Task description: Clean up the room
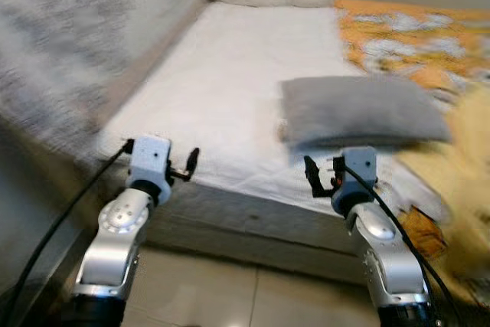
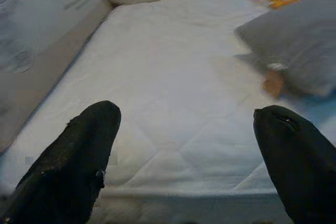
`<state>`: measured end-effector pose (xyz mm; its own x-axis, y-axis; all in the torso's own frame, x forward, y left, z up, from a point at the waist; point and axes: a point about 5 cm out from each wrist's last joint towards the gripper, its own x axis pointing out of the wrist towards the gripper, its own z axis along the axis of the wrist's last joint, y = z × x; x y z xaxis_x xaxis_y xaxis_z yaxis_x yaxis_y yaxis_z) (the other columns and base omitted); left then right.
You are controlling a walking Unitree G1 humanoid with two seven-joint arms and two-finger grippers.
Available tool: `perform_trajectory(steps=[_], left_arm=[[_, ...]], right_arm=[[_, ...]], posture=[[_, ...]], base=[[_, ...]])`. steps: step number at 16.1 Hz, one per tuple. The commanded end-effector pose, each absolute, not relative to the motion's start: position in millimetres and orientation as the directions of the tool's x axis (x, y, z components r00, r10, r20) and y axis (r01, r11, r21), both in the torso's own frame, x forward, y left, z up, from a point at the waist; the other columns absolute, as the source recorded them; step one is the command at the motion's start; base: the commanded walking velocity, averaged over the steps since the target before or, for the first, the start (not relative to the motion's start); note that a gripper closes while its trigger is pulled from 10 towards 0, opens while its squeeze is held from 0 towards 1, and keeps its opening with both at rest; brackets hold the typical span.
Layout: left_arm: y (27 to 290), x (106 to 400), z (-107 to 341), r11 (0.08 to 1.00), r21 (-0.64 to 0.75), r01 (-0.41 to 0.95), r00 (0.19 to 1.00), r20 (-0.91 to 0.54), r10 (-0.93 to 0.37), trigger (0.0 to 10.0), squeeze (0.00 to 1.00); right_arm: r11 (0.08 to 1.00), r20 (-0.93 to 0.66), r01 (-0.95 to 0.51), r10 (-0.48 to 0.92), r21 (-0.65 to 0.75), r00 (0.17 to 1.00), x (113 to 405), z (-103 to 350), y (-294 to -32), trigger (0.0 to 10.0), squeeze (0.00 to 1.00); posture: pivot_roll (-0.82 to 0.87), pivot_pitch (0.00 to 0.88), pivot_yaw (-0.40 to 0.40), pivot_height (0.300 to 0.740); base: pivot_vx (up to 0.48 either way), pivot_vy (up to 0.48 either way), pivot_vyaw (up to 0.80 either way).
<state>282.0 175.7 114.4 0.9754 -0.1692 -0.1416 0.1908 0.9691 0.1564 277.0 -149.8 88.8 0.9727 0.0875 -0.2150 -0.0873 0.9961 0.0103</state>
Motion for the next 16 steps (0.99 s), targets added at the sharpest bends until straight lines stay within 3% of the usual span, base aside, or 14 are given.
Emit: perform_trajectory(steps=[1,7,11,16], left_arm=[[170.6,285.0,118.1,0.964,0.159,0.212,0.973,-0.127,-0.193,10.0,0.0],[170.6,285.7,118.5,0.964,0.154,0.216,0.972,-0.127,-0.198,10.0,0.0],[170.6,286.6,118.7,0.963,0.155,0.22,0.971,-0.128,-0.201,10.0,0.0],[170.5,288.4,119.0,0.964,0.152,0.216,0.972,-0.126,-0.198,10.0,0.0]], right_arm=[[0.997,-0.208,-0.076,0.075,0.006,0.975,277.7,91.2,-154.2,10.0,0.0],[0.997,-0.209,-0.074,0.073,0.005,0.975,278.3,91.7,-154.9,10.0,0.0],[0.997,-0.215,-0.072,0.071,0.005,0.974,279.5,91.4,-155.3,10.0,0.0],[0.997,-0.213,-0.073,0.072,0.003,0.974,281.4,92.7,-155.8,10.0,0.0]], posture=[[0.09,0.0,0.016,0.74],[0.09,0.0,0.016,0.74],[0.09,0.0,0.016,0.74],[0.09,0.0,0.012,0.74]], base=[[0.319,0.0,0.0],[0.338,0.0,0.0],[0.348,0.0,-0.69],[0.347,0.0,0.0]])
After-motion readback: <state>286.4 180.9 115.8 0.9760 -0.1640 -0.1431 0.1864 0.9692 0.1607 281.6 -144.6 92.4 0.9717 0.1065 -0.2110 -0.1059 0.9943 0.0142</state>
